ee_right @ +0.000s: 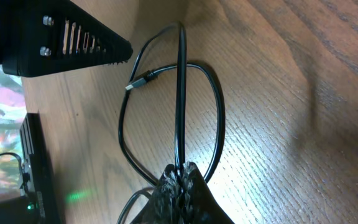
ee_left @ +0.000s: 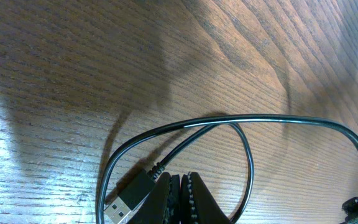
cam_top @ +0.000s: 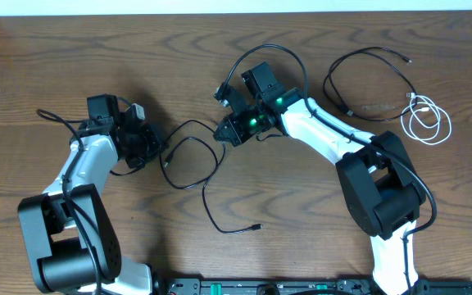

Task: Untangle cables

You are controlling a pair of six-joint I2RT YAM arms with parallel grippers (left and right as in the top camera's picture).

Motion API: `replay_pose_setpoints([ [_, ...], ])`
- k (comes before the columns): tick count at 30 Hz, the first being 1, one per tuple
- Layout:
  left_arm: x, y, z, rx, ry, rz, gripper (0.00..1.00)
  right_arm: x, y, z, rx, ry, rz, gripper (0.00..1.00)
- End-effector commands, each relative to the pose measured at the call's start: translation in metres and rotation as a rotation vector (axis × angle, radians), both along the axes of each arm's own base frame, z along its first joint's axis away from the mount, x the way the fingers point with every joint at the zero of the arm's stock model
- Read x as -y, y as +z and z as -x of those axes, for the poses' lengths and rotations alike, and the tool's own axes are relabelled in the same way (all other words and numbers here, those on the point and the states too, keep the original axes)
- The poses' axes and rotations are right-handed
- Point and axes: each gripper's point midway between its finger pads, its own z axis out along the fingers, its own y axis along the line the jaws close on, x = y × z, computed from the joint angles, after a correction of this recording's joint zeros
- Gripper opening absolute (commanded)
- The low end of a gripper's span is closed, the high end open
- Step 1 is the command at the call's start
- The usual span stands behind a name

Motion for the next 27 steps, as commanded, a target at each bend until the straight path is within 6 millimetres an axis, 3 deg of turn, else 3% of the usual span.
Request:
replay_pose_setpoints([
  [1, -0.005, 0.002, 0.0, 0.007, 0.002, -0.029, 0.08, -0.003, 0.003, 0.003, 0.02, 0.022, -0.007, 0.01],
  [7, -0.032, -0.012, 0.011, -0.102, 0.16, -0.149, 0.09, -0.008, 0.005, 0.008, 0.056, 0.067, -0.019, 0.01],
  [15, -0.032, -0.012, 0.011, -0.104, 0.162, -0.149, 0.32, -0.022, 0.02, 0.032, 0.084, 0.229, -0.138, 0.01],
  [27, -0.03, -0.018, 0.018, -0.126, 0.159, -0.146, 0.38, -0.022, 0.021, 0.031, 0.091, 0.232, -0.146, 0.01],
])
